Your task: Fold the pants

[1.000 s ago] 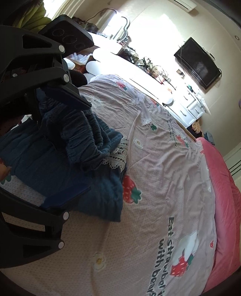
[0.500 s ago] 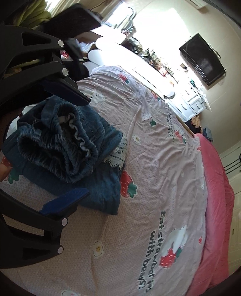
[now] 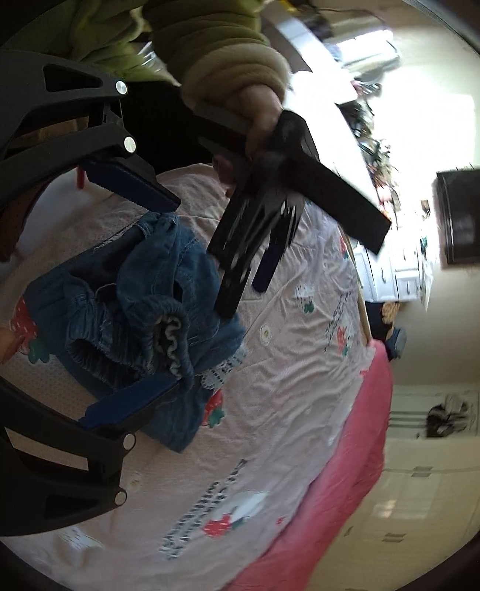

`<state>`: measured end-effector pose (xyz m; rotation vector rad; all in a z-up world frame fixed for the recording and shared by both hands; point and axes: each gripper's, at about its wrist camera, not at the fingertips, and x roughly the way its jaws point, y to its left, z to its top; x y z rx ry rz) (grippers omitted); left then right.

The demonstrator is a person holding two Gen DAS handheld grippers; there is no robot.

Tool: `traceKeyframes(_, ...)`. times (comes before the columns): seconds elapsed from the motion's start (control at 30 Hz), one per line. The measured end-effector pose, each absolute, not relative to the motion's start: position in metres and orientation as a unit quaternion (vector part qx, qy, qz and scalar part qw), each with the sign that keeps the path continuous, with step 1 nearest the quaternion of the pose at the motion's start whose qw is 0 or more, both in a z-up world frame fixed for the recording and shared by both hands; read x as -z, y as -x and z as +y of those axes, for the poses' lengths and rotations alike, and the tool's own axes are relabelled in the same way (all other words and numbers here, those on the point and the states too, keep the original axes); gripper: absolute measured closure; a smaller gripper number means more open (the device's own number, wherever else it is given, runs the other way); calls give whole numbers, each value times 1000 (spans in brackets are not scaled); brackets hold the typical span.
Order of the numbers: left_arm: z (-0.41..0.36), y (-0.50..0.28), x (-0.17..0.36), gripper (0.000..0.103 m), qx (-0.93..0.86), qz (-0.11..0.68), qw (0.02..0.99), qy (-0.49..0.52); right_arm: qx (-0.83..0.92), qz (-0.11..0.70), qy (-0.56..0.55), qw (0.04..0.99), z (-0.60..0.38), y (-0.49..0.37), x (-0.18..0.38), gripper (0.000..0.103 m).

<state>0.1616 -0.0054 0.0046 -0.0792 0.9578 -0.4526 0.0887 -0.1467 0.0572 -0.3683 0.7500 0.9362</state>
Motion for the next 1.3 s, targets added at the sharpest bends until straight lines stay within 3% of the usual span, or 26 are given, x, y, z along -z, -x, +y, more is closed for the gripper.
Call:
traceKeyframes(0.03,-8,-163,-2,42,218,460,860,38,-438,357,186,804,-141,-90,-53,60)
traceKeyframes(0.1,-13,-169,3,46,217,467,856,40,-426,376,216,794,-128,-95,-41,64)
traceKeyframes(0.17,-19,-174,10,49,214,474,853,35,-416,392,232,787,-122,-99,-30,82)
traceKeyframes(0.2,-21,-177,13,49,210,476,854,30,-414,399,233,784,-122,-100,-27,97)
traceKeyframes(0.53,-37,-183,30,49,198,476,857,-4,-406,423,185,789,-183,-79,-14,98)
traceKeyframes(0.67,-40,-185,30,49,196,475,857,-12,-425,380,172,803,-183,-61,-32,96)
traceKeyframes(0.83,-39,-189,31,49,202,481,853,-13,-471,304,220,798,-147,-34,-51,68)
traceKeyframes(0.87,-38,-190,31,49,201,480,854,-14,-477,293,238,794,-136,-31,-48,67)
traceKeyframes(1.17,-36,-190,31,49,208,477,854,-9,-480,274,370,747,-61,-44,-2,66)
traceKeyframes(1.2,-35,-190,31,49,209,477,854,-9,-476,283,375,743,-59,-47,5,68)
traceKeyframes(1.23,-35,-191,32,49,209,477,854,-9,-485,300,371,733,-60,-49,12,83)
traceKeyframes(1.3,-34,-191,33,49,211,476,854,-8,-505,308,359,722,-64,-43,17,92)
